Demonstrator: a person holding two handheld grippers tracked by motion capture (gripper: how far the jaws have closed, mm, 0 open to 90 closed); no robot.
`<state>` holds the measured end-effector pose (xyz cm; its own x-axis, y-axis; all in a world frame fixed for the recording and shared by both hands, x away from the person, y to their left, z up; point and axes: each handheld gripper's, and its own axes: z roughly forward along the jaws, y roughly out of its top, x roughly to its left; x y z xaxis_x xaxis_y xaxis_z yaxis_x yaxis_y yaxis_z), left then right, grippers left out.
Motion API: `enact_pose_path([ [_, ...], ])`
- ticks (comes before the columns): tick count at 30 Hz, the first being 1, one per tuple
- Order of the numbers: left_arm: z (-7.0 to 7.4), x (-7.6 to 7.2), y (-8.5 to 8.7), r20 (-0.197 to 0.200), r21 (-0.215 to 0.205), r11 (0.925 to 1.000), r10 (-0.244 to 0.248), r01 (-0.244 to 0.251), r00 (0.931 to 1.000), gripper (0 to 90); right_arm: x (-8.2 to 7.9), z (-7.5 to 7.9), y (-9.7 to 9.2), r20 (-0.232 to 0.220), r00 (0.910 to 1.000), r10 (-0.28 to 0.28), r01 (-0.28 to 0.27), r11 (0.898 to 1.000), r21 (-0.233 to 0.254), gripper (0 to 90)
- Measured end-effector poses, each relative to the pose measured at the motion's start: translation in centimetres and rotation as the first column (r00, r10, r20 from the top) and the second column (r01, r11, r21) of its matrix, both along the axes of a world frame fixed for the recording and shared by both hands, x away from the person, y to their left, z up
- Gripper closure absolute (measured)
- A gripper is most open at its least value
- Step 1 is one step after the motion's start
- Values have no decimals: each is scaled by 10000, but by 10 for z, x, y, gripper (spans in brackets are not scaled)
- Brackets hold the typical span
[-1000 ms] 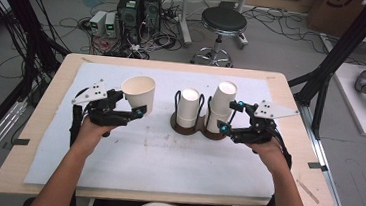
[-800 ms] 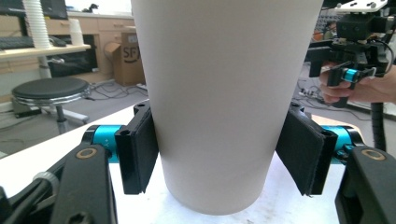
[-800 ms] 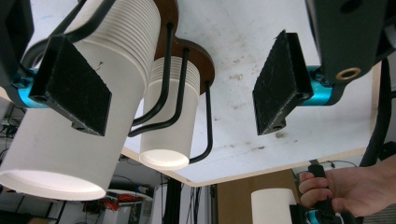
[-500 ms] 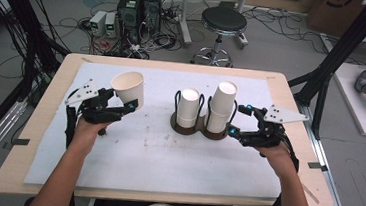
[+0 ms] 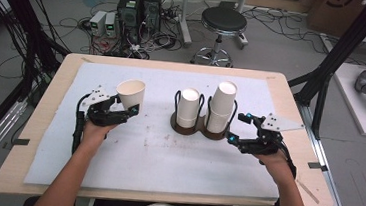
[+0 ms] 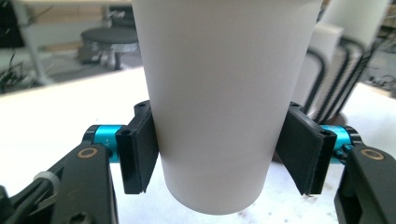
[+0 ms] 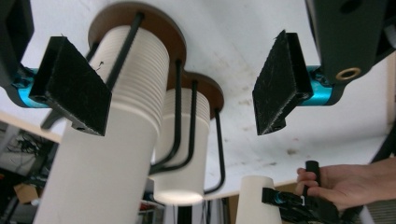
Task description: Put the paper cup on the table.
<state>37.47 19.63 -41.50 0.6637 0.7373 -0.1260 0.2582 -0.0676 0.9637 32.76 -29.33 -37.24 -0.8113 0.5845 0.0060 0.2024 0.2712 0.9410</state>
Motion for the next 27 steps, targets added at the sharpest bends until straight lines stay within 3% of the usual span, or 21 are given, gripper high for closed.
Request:
enact_pose_path([
  [7, -10, 6, -9, -287, 574, 9983, 153, -136, 9995, 347, 4, -15, -10, -413, 9983, -399, 401, 9992, 48, 200],
  [12, -17, 13, -8, -543, 559, 9981, 303, -272, 9981, 347, 5, -16, -11, -420, 9980, -465, 468, 9989, 72, 200],
  [17, -18, 16, -12, -731, 820, 9965, 248, -188, 9970, 346, 6, -16, -10, -490, 9979, -424, 429, 9990, 83, 200],
  [20, -21, 17, -13, -1020, 1227, 9918, 474, -347, 9937, 345, 7, -17, -11, -519, 9978, -423, 429, 9990, 89, 201],
  [24, -26, 20, -12, -1486, 1401, 9889, 704, -495, 9864, 345, 7, -17, -10, -555, 9976, -418, 422, 9991, 56, 200],
  [27, -29, 22, -13, -1618, 1480, 9877, 737, -497, 9841, 345, 7, -17, -9, -554, 9977, -383, 385, 9993, 21, 201],
])
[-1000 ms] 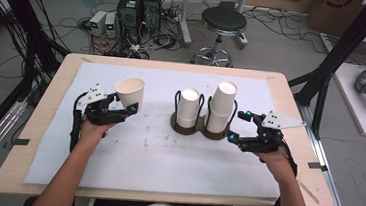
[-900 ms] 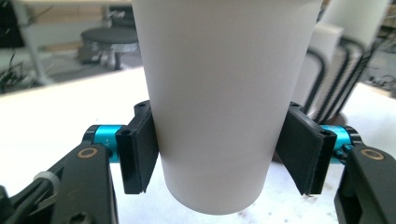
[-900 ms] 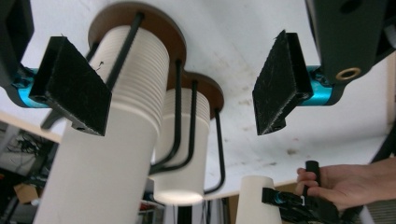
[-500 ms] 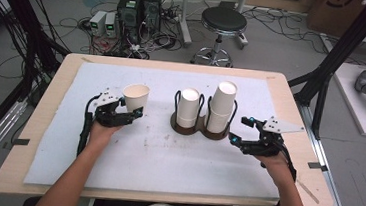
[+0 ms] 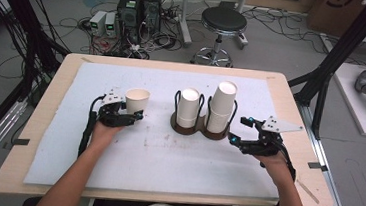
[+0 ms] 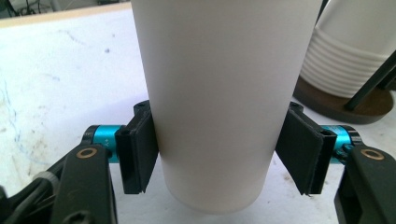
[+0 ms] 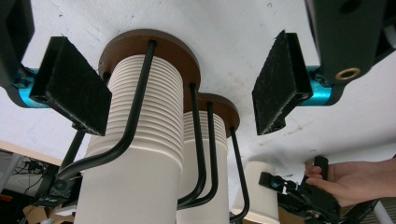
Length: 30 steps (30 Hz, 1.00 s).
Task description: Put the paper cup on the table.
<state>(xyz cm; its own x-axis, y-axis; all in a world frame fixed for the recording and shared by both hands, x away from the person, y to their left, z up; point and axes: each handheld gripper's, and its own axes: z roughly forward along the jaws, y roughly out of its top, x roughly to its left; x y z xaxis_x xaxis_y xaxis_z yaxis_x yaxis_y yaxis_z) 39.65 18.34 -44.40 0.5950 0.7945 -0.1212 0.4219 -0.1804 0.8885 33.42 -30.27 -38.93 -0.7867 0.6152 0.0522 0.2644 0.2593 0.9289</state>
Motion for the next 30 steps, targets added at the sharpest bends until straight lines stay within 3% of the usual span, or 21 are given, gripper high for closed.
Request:
enact_pose_path([
  [8, -1, 1, -2, 104, -27, 10000, -62, 62, 9999, 345, 0, 0, 0, 12, 10000, -14, 14, 10000, -1, 201],
  [16, -1, 2, -8, 20, 505, 9987, -104, 103, 9999, 346, 0, 0, 1, 13, 10000, -8, 8, 10000, -42, 201],
  [21, -1, 2, -8, -5, 576, 9983, -88, 89, 10000, 342, 0, 0, 1, -20, 10000, 2, -3, 10000, -92, 201],
  [27, -1, -2, -1, -601, 295, 9996, 17, 0, 9982, 332, 0, 0, 1, -54, 10000, -8, 8, 10000, -86, 201],
  [30, -2, -3, -1, -650, 357, 9994, 3, 20, 9979, 328, 0, -1, 2, -75, 10000, 20, -21, 9999, -146, 201],
])
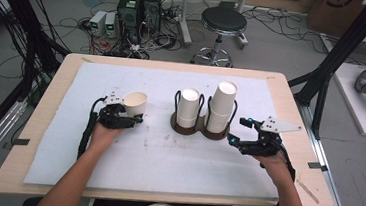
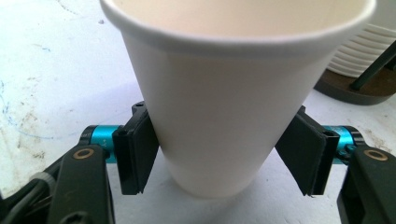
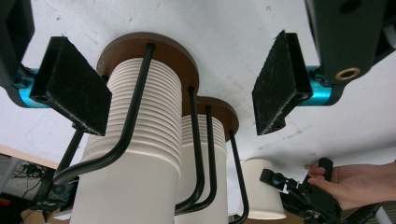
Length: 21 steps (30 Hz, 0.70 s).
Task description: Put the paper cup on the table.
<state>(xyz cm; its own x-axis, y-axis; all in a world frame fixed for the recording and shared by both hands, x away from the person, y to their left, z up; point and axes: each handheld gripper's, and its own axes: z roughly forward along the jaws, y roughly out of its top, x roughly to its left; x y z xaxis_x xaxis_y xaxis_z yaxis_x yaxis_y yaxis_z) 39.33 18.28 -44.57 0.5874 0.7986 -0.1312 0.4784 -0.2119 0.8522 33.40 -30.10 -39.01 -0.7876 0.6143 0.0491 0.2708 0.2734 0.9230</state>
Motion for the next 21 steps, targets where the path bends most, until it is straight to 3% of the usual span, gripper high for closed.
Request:
enact_pose_path([
  [7, 0, -2, -1, -27, 97, 9999, 34, -34, 10000, 321, 0, 0, 1, 56, 10000, 0, 0, 10000, -24, 201],
  [13, 0, -8, -8, 199, 877, 9961, 116, -134, 9997, 314, 1, -1, 0, 28, 10000, -53, 54, 9999, -100, 201],
  [21, 0, -8, -9, 92, 960, 9953, 70, -78, 9999, 287, 2, -1, -1, 15, 10000, -96, 96, 9999, -80, 201],
])
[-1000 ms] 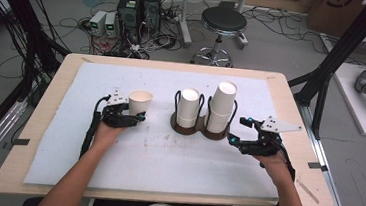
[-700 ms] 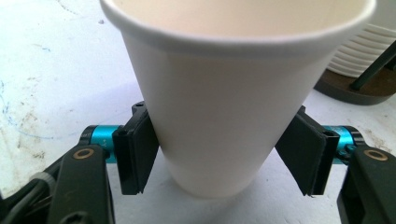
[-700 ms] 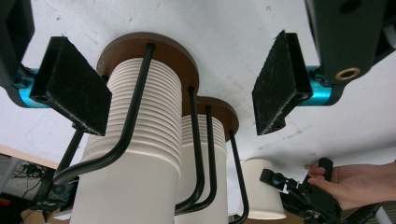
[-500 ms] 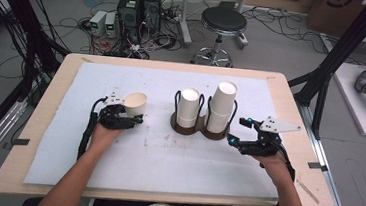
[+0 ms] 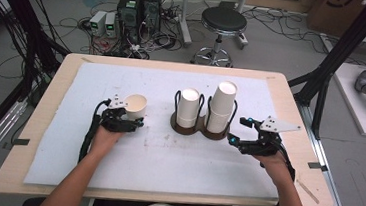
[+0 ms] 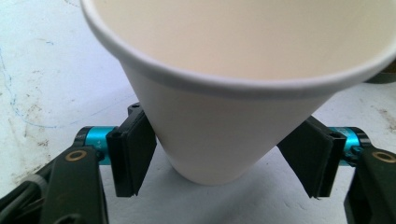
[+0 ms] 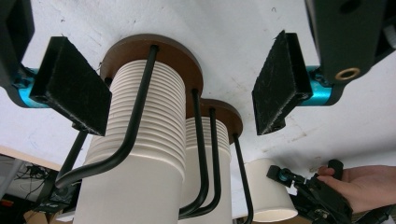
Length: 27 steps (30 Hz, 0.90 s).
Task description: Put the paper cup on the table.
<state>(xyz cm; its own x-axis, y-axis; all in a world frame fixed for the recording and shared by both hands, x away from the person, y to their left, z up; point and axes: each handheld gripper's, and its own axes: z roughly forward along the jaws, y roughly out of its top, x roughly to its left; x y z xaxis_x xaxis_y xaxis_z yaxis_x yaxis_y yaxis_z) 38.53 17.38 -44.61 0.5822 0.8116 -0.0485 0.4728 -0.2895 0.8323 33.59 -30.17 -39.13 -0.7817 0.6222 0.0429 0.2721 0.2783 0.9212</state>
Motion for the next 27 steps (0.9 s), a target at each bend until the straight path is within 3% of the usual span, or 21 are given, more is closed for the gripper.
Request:
enact_pose_path([
  [10, 9, -9, 3, -29, -416, 9989, 236, -237, 9997, 230, -1, 1, -1, 43, 10000, 12, -12, 10000, 13, 201],
  [17, 14, -20, 13, 55, -815, 9966, 101, -96, 9999, 230, -6, 0, -1, 37, 10000, -59, 59, 10000, 64, 201],
  [23, 29, -37, 29, 700, -1243, 9922, 191, -103, 9974, 230, -15, 0, -3, 139, 9986, -514, 514, 9987, 26, 201],
  [25, 33, -46, 38, 1137, -1493, 9887, 267, -95, 9932, 230, -18, -1, -5, 164, 9964, -832, 834, 9964, -123, 201],
  [27, 36, -56, 46, 1704, -1999, 9798, 409, -61, 9845, 230, -19, -3, -8, 180, 9934, -1135, 1142, 9925, -438, 201],
])
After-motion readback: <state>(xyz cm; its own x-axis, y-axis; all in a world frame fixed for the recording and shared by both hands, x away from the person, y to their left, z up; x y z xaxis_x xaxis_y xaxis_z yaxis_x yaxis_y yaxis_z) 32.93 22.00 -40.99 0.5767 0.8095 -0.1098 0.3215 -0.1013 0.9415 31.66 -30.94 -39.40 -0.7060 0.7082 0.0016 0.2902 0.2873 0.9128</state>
